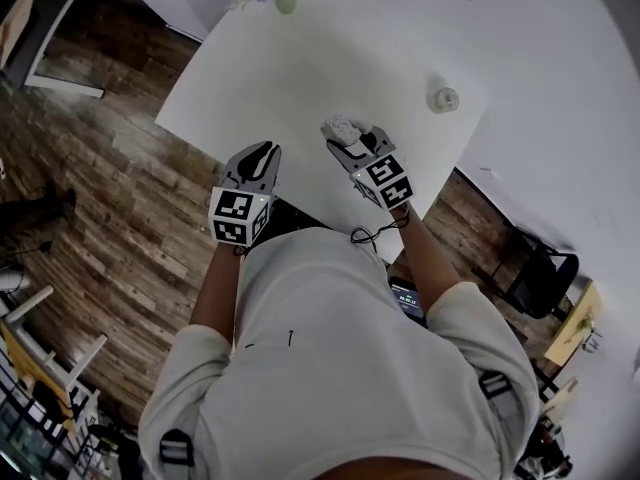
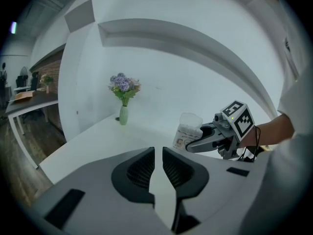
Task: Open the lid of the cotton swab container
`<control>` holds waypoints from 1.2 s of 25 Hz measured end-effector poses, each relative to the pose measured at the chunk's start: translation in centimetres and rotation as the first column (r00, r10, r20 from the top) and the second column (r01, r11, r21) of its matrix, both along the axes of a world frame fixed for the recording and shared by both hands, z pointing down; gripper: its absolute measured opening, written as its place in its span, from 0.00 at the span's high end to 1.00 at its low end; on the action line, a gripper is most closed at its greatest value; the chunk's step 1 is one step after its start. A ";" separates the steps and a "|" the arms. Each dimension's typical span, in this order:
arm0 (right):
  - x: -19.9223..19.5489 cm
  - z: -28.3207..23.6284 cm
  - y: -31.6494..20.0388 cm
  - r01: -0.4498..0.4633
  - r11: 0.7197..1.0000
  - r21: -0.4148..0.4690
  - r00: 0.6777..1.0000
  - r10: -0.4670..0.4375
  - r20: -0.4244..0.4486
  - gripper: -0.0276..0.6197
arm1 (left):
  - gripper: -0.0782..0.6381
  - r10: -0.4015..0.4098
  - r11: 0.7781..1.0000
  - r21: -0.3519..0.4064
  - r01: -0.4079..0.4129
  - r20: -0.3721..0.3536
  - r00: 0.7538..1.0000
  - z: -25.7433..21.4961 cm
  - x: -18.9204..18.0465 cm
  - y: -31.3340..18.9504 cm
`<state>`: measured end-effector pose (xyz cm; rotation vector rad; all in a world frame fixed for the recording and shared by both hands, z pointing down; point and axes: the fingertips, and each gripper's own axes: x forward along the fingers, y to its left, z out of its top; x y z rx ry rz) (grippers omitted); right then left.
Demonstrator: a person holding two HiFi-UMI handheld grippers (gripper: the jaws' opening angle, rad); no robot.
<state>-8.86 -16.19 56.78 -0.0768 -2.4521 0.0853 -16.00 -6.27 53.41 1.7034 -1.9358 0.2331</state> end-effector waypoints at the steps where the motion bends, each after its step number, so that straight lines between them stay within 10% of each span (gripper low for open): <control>1: -0.4 0.2 0.0 0.008 1.000 0.002 1.000 -0.008 -0.004 0.66 | 0.80 -0.016 1.000 -0.005 0.016 -0.003 1.000 0.2 -0.2 0.5; 15: -6.9 4.0 1.1 0.129 0.992 0.011 0.990 -0.128 -0.064 0.66 | 0.85 -0.271 0.957 -0.124 0.264 -0.051 0.961 4.0 -3.4 9.2; 30: -11.8 9.2 1.2 0.191 0.981 0.018 0.968 -0.186 -0.167 0.66 | 0.85 -0.363 0.922 -0.188 0.340 -0.108 0.925 7.8 -3.2 11.8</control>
